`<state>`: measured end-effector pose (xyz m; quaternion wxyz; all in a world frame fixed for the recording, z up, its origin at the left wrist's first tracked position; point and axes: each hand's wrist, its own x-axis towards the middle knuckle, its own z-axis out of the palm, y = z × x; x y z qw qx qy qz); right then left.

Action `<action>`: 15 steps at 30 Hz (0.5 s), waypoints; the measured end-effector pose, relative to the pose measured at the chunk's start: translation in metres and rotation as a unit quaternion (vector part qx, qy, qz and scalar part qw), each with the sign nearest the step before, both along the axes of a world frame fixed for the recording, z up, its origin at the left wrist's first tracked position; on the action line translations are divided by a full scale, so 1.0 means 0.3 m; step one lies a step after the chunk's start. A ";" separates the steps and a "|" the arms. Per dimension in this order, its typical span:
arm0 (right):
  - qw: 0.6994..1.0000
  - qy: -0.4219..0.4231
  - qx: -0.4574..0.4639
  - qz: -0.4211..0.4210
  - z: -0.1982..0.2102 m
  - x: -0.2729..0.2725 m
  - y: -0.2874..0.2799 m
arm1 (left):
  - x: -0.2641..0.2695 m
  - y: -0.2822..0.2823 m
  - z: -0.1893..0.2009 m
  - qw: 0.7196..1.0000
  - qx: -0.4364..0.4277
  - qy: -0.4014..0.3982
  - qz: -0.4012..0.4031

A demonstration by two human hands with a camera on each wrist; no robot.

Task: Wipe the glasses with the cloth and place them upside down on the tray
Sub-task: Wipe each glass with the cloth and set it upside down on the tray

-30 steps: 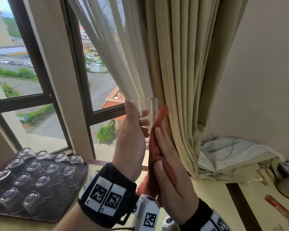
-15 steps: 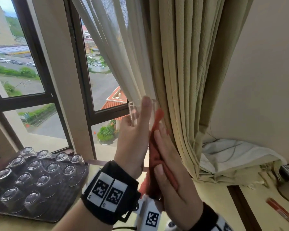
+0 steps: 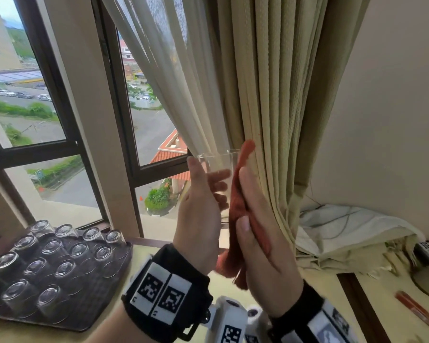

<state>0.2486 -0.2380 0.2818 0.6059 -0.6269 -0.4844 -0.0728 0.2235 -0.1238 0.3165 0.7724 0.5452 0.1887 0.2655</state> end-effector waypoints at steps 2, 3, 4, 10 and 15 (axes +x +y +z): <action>1.000 -0.010 -0.019 0.007 -0.064 -0.017 -0.004 | -0.004 0.024 0.001 1.000 -0.007 0.004 0.022; 1.000 0.006 -0.021 0.009 -0.084 -0.021 -0.004 | -0.007 0.028 0.001 0.999 -0.001 0.011 0.030; 0.999 0.038 -0.015 0.012 -0.091 -0.020 -0.001 | -0.011 0.028 0.000 0.999 0.012 0.015 0.036; 0.989 0.127 0.073 0.001 0.033 0.043 0.031 | -0.015 -0.034 -0.015 0.999 0.042 0.021 0.008; 1.000 -0.010 0.002 0.010 0.025 -0.016 0.010 | -0.022 -0.011 -0.004 0.999 0.013 -0.019 -0.030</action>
